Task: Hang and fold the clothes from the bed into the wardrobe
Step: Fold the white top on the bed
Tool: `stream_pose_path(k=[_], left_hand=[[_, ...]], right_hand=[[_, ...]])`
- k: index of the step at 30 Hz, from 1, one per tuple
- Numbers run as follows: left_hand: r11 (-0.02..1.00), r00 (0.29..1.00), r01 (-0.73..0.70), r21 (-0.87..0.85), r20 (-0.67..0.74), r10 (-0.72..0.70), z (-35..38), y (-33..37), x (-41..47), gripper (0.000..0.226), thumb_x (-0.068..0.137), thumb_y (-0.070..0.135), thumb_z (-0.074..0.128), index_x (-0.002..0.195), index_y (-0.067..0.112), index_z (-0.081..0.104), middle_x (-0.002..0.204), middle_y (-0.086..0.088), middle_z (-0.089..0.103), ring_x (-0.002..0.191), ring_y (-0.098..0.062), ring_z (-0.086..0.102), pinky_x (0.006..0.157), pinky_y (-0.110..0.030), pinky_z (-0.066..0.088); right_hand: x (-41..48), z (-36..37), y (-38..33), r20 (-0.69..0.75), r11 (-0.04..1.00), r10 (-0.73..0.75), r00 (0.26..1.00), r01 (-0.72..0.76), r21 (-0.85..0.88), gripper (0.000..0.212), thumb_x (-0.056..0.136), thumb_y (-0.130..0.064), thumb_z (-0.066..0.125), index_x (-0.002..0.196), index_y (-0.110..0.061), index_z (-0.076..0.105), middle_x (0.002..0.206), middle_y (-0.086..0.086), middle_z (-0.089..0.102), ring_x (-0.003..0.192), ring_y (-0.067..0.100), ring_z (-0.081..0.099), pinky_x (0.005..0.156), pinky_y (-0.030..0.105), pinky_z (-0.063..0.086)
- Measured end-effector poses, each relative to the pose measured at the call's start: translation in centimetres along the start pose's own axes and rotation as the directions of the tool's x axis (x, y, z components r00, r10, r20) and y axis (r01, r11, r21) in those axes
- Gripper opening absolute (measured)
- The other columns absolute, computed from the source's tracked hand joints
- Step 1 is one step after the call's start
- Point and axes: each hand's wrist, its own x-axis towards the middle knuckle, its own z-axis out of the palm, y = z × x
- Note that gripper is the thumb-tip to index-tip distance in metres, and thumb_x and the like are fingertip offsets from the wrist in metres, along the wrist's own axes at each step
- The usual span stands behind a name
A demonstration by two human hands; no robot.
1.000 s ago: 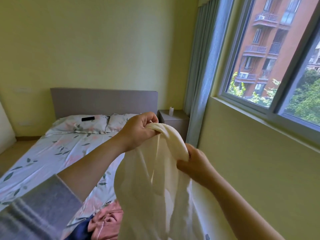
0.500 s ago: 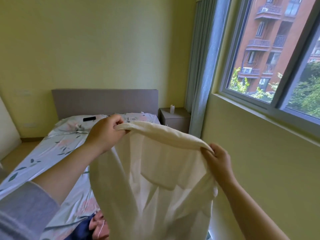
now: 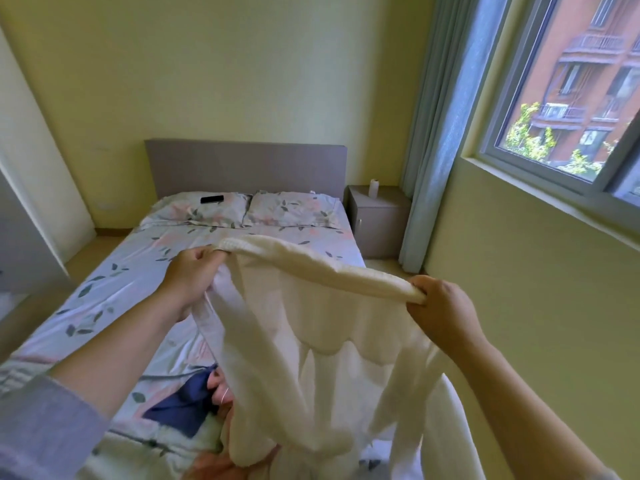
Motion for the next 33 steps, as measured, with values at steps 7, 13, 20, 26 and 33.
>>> stream_pose_path(k=[7,13,20,26,33], left_hand=[[0.989,0.991,0.134,-0.056,0.006,-0.134,-5.0,-2.4,-4.3,0.034,0.092,0.047,0.046,0.101,0.017,0.059,0.091,-0.006,0.060,0.076,-0.029,0.054,0.065,-0.035,0.041],[0.922,0.991,0.101,0.374,0.043,-0.126,-8.7,-6.1,-9.6,0.062,0.098,0.058,0.015,0.117,0.016,0.057,0.113,-0.016,0.059,0.093,-0.031,0.053,0.084,-0.041,0.043],[0.840,0.889,0.429,-0.331,0.321,-0.328,-12.4,-5.1,-14.9,0.051,0.101,0.050,0.032,0.102,0.009,0.062,0.085,-0.012,0.065,0.066,-0.032,0.070,0.060,-0.039,0.060],[0.731,0.994,-0.040,-0.682,-0.100,-0.038,-11.2,-3.1,-17.4,0.037,0.104,0.025,0.038,0.140,0.028,0.047,0.142,-0.005,0.051,0.124,-0.023,0.055,0.101,-0.040,0.048],[0.792,0.632,-0.577,0.196,-0.507,0.586,-10.2,-3.7,-19.0,0.053,0.101,0.028,0.026,0.149,0.008,0.033,0.160,-0.015,0.016,0.148,-0.018,0.015,0.120,-0.027,0.017]], right_hand=[[-6.4,-1.4,-2.8,0.020,0.886,0.437,0.899,-0.434,0.163,0.035,0.096,-0.032,0.048,0.066,-0.016,0.055,0.064,0.002,0.056,0.064,0.029,0.055,0.050,0.028,0.040],[-13.2,-1.0,-7.7,0.599,0.234,0.557,0.576,-0.800,0.552,0.043,0.099,-0.048,0.034,0.077,-0.014,0.048,0.039,-0.001,0.043,0.029,0.014,0.044,0.040,0.023,0.045],[-16.4,-2.3,-9.9,0.637,0.035,0.441,0.632,-0.722,0.691,0.026,0.100,-0.021,0.044,0.076,-0.015,0.049,0.046,0.001,0.045,0.031,0.008,0.035,0.031,0.014,0.025],[-17.0,-4.3,-12.0,0.486,-0.350,0.473,0.735,-0.350,0.869,0.021,0.097,0.000,0.047,0.091,-0.007,0.065,0.087,0.013,0.071,0.076,0.023,0.072,0.051,0.021,0.055],[-19.0,-2.6,-11.9,-0.111,0.173,0.544,0.832,0.018,0.985,0.048,0.089,-0.006,0.048,0.113,-0.046,0.060,0.113,-0.001,0.066,0.098,0.011,0.068,0.082,0.026,0.056]])
